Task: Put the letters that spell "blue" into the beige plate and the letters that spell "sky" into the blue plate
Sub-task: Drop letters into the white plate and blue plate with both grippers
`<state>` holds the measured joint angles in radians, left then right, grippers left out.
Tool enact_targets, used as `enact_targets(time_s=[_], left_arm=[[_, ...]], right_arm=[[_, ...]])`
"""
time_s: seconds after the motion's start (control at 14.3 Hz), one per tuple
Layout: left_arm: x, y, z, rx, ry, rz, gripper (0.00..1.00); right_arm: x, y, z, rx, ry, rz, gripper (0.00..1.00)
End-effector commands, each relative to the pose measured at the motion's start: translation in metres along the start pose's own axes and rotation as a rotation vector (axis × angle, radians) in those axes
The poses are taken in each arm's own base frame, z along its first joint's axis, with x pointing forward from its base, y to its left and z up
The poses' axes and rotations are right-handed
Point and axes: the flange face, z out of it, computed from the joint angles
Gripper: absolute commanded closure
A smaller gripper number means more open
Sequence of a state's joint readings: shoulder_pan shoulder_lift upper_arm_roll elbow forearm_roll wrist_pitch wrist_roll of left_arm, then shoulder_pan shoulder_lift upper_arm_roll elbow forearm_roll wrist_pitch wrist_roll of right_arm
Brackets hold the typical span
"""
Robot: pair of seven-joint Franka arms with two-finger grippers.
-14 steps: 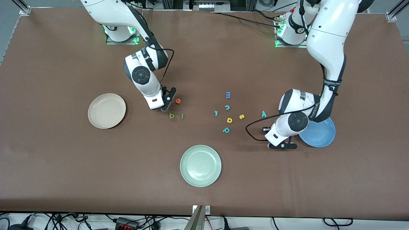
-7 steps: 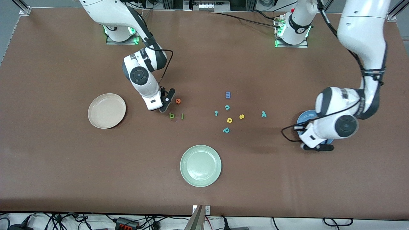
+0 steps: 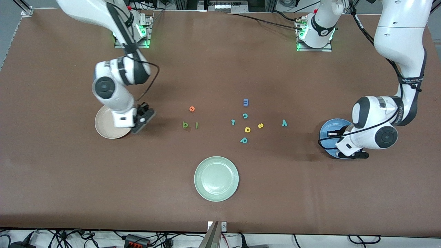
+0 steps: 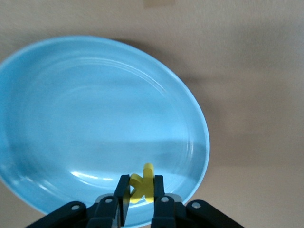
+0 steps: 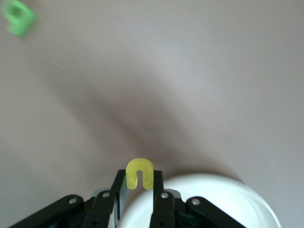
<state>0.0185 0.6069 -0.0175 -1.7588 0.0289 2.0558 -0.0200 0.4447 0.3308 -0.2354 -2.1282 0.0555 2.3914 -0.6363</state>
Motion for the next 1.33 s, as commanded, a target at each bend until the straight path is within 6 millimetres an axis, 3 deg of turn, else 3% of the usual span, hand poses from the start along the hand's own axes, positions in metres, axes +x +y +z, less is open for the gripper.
enact_targets(time_s=[0.0,0.21,0.42,0.49,0.56,0.63,0.7,0.91,1.05,1.26], left_arm=[[-0.003,0.0,-0.008,0.013,0.019,0.017,0.0],[-0.01,0.034,-0.022,0.006,0.024,0.015,0.0],[-0.03,0.114,-0.03,-0.02,0.017,-0.012,0.0],[-0.035,0.14,-0.028,-0.021,0.018,-0.042,0.0],[-0.041,0.164,-0.024,-0.01,0.022,-0.028,0.0],[-0.046,0.178,-0.02,-0.008,0.034,-0.008,0.0],[-0.049,0.181,-0.012,-0.01,0.044,-0.001,0.0],[-0.076,0.204,0.023,-0.037,0.159,0.057,0.03],[-0.078,0.207,0.028,-0.023,0.167,0.079,0.09],[-0.076,0.203,0.04,-0.004,0.2,0.109,0.19]], right_arm=[[-0.042,0.033,0.005,0.053,-0.085,0.125,0.86],[-0.075,0.053,0.016,0.106,-0.158,0.187,0.86],[-0.083,0.063,0.042,0.109,-0.186,0.216,0.84],[-0.083,0.065,0.049,0.103,-0.185,0.224,0.79],[-0.084,0.066,0.056,0.1,-0.187,0.227,0.72],[-0.083,0.068,0.06,0.092,-0.178,0.236,0.34],[-0.081,0.07,0.056,0.088,-0.17,0.241,0.0],[-0.053,0.072,0.009,0.083,-0.153,0.326,0.0],[-0.02,0.06,-0.017,0.075,-0.138,0.356,0.0],[0.022,0.025,-0.024,0.082,-0.084,0.416,0.0]])
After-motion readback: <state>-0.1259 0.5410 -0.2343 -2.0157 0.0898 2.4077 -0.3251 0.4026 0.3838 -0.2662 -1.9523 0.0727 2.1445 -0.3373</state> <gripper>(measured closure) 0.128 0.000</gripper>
